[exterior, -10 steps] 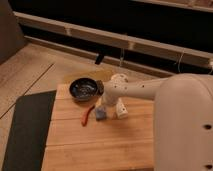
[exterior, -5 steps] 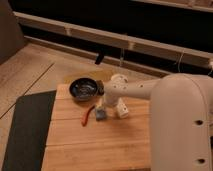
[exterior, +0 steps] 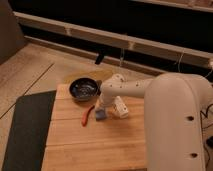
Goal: Wipe the white sponge on the table
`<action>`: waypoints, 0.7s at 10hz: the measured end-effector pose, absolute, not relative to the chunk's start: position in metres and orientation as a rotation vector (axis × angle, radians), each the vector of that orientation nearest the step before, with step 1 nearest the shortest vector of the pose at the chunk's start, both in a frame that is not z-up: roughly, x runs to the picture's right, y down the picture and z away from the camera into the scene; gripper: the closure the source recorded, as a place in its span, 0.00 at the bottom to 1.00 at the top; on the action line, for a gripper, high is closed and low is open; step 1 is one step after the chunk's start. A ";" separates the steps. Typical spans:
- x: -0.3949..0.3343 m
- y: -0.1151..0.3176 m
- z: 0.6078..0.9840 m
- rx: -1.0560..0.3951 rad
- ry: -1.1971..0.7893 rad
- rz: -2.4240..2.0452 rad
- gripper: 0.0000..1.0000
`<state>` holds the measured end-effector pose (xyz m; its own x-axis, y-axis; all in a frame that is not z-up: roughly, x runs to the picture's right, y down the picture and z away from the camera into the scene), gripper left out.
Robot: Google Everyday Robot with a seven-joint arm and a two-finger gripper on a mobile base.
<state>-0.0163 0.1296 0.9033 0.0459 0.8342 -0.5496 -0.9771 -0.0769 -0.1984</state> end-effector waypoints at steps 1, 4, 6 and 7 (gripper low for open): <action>-0.016 0.130 0.904 -0.628 0.290 1.528 0.91; -0.021 0.135 0.902 -0.638 0.299 1.512 1.00; -0.027 0.144 0.894 -0.654 0.316 1.497 1.00; -0.029 0.149 0.888 -0.661 0.329 1.501 1.00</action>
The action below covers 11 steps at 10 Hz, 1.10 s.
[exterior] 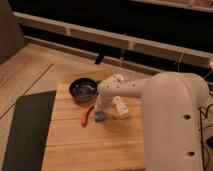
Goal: Wipe the white sponge on the table
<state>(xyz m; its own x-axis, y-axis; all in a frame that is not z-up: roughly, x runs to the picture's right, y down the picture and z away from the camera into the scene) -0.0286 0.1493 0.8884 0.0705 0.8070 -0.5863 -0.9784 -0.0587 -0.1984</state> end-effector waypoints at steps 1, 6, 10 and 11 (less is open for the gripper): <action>-0.028 0.157 0.880 -0.668 0.355 1.511 1.00; 0.025 0.186 0.875 -0.662 0.624 1.589 1.00; 0.052 0.162 0.910 -0.596 0.745 1.584 1.00; 0.055 0.154 0.914 -0.578 0.747 1.577 1.00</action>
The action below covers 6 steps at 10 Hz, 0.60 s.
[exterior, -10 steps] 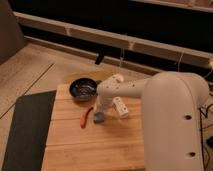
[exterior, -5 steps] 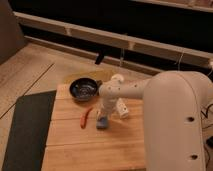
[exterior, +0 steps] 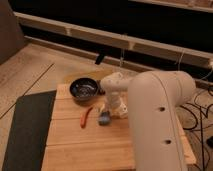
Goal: Wipe the white sponge on the table
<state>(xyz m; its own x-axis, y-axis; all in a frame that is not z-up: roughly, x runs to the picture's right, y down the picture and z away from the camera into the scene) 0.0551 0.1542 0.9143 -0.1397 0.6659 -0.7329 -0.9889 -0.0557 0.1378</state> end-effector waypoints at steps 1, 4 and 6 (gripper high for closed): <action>0.059 0.141 0.920 -0.552 0.743 1.575 1.00; 0.062 0.111 0.938 -0.511 0.705 1.571 1.00; 0.037 0.094 0.951 -0.533 0.599 1.565 1.00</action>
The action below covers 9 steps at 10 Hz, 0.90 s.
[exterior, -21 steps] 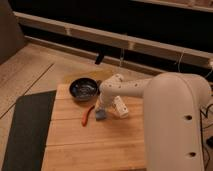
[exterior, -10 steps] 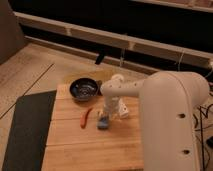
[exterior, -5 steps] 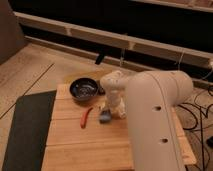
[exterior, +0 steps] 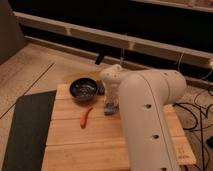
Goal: Wipe the white sponge on the table
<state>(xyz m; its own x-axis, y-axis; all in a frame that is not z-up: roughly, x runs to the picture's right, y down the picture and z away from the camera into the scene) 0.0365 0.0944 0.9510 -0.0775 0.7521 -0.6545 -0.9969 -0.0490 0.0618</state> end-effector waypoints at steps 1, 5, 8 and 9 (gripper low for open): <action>0.026 0.090 0.954 -0.541 0.564 1.556 1.00; -0.029 0.094 0.948 -0.618 0.433 1.527 1.00; -0.040 0.114 0.930 -0.662 0.425 1.548 1.00; -0.042 0.124 0.921 -0.676 0.429 1.557 1.00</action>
<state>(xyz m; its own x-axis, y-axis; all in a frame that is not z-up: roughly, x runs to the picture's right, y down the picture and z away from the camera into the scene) -0.0423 0.1242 0.9213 -0.0035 0.7632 -0.6462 -0.9865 -0.1085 -0.1229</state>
